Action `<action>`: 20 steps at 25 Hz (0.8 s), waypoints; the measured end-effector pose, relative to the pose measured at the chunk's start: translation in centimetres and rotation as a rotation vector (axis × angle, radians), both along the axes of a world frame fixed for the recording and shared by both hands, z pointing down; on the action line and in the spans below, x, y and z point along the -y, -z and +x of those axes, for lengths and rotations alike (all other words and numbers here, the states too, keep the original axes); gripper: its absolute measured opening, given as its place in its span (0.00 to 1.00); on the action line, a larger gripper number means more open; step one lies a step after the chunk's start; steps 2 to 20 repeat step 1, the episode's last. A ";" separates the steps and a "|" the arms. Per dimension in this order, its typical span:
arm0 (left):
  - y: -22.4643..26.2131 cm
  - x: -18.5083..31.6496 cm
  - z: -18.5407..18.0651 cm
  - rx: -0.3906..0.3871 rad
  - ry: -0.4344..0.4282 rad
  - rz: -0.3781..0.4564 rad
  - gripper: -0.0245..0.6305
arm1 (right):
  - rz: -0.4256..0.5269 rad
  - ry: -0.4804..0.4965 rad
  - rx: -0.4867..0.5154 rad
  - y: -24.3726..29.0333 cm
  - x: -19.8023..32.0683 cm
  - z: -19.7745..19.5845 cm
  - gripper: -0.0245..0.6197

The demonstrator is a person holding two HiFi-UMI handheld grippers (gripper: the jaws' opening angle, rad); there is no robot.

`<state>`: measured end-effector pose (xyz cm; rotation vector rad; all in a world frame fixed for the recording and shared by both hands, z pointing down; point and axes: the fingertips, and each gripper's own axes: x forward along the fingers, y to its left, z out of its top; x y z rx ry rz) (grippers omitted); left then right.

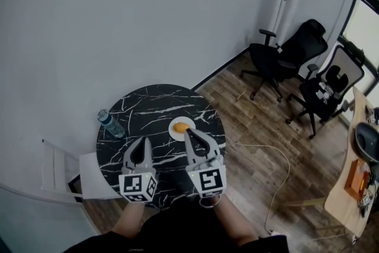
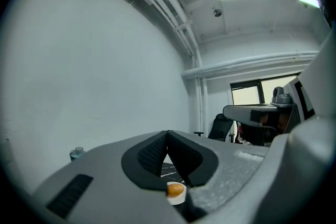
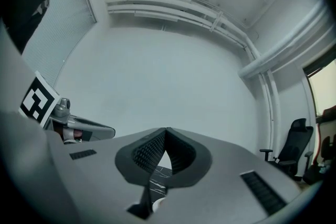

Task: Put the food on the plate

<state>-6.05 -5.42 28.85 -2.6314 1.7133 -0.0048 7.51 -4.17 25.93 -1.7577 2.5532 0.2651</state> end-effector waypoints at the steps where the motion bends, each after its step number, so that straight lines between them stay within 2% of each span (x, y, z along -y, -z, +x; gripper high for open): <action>1: 0.0 0.0 -0.1 0.002 -0.004 0.000 0.04 | 0.002 -0.003 0.005 0.1 0.0 0.0 0.03; 20: 0.0 0.0 -0.1 0.002 -0.004 0.000 0.04 | 0.002 -0.003 0.005 0.1 0.0 0.0 0.03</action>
